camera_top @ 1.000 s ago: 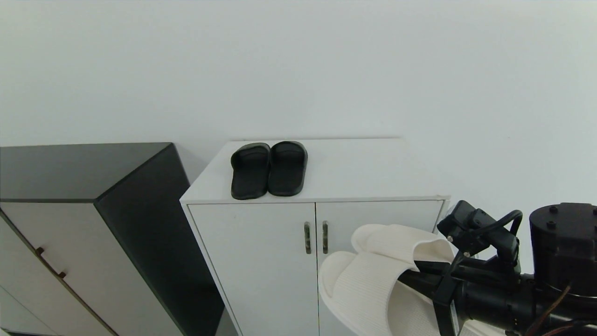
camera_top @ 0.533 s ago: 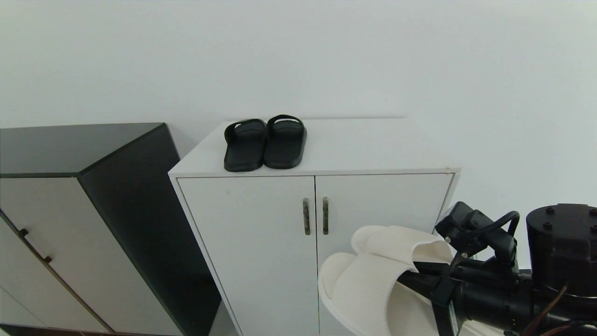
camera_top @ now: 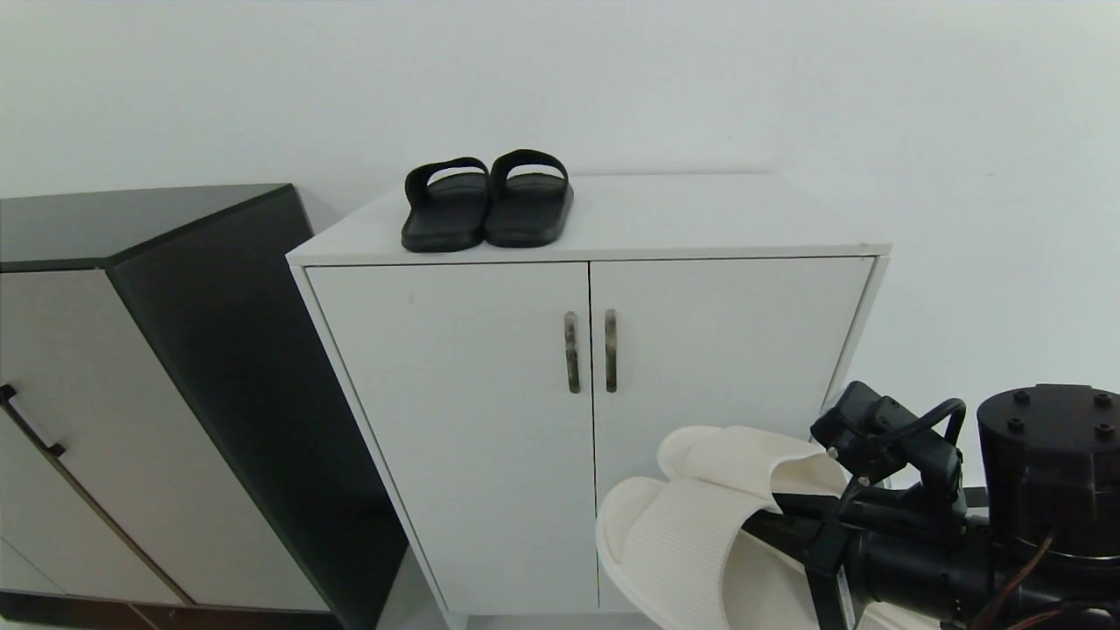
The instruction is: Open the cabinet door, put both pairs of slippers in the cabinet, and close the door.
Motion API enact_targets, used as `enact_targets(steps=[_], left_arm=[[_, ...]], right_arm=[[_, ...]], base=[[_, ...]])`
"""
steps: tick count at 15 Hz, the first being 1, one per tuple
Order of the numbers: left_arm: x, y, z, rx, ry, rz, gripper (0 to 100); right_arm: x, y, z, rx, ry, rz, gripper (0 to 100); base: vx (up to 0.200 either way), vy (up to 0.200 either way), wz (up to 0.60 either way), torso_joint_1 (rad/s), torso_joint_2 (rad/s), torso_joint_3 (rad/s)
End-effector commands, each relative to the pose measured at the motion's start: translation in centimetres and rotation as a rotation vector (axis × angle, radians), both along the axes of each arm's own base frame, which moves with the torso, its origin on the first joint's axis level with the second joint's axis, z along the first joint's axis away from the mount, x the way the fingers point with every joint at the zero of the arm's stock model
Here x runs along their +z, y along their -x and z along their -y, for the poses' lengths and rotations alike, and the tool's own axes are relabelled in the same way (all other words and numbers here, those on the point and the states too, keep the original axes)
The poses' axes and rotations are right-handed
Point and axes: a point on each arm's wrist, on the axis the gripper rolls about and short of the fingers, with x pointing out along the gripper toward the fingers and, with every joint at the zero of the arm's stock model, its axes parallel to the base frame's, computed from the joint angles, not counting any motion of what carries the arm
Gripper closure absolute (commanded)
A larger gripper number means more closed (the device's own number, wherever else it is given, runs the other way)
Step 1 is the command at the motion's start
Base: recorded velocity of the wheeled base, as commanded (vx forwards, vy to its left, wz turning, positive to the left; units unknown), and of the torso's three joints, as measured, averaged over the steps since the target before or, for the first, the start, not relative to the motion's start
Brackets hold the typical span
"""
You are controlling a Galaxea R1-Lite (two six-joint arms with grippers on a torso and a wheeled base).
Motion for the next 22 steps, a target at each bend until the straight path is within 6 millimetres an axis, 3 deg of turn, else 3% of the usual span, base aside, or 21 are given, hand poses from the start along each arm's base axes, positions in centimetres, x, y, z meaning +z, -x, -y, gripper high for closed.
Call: enact_targets(steps=[1, 2, 3, 4, 5, 6, 10, 12, 19, 22], left_arm=[[1.6, -0.6, 0.0, -0.032, 0.01, -0.045, 0], [4.6, -0.9, 0.2, -0.083, 0.1, -0.026, 0], [5.8, -1.3, 0.3, -0.122, 0.128, -0.037, 0], [7.5, -3.5, 0.6, -0.245, 0.149, -0.147, 0], [7.7, -4.0, 0.6, -0.262, 0.153, -0.165, 0], [8.7, -7.2, 0.9, -0.379, 0.173, -0.241, 0], [10.7, -13.5, 3.2, -0.667, 0.164, -0.193, 0], [10.7, -14.6, 4.7, -0.742, 0.151, -0.212, 0], [14.6, -16.8, 8.5, -0.893, 0.114, -0.101, 0], [16.1, -19.0, 11.6, -0.893, 0.105, -0.079, 0]], right_arm=[[-0.4, -0.2, -0.2, 0.002, 0.011, -0.01, 100], [-0.3, -0.3, -0.3, 0.002, 0.011, -0.01, 100], [-0.4, -0.4, -0.4, 0.0, 0.011, -0.01, 100], [-0.1, -0.4, -0.5, 0.0, 0.006, -0.005, 100], [-0.1, -0.4, -0.5, 0.0, 0.006, -0.005, 100], [-0.4, -0.4, -0.5, 0.002, 0.014, -0.012, 100], [-0.5, -0.5, -0.6, 0.0, 0.019, -0.016, 100], [-0.7, -0.7, -0.8, -0.001, 0.023, -0.019, 100], [-0.5, -0.7, -1.0, 0.009, 0.027, -0.005, 100], [-0.7, -0.6, -1.1, 0.017, 0.036, -0.009, 100]], base=[[0.0, 0.0, 0.0, -0.124, 0.46, 0.344], [0.0, 0.0, 0.0, -0.11, 0.45, 0.339], [0.0, 0.0, 0.0, -0.09, 0.45, 0.349], [0.0, 0.0, 0.0, -0.085, 0.45, 0.354], [0.0, 0.0, 0.0, -0.08, 0.45, 0.378], [0.0, 0.0, 0.0, -0.071, 0.45, 0.383], [0.0, 0.0, 0.0, -0.028, 0.38, 0.352], [0.0, 0.0, 0.0, 0.0, 0.11, 0.083], [0.0, 0.0, 0.0, 0.002, 0.01, 0.006], [0.0, 0.0, 0.0, 0.0, 0.0, 0.0]])
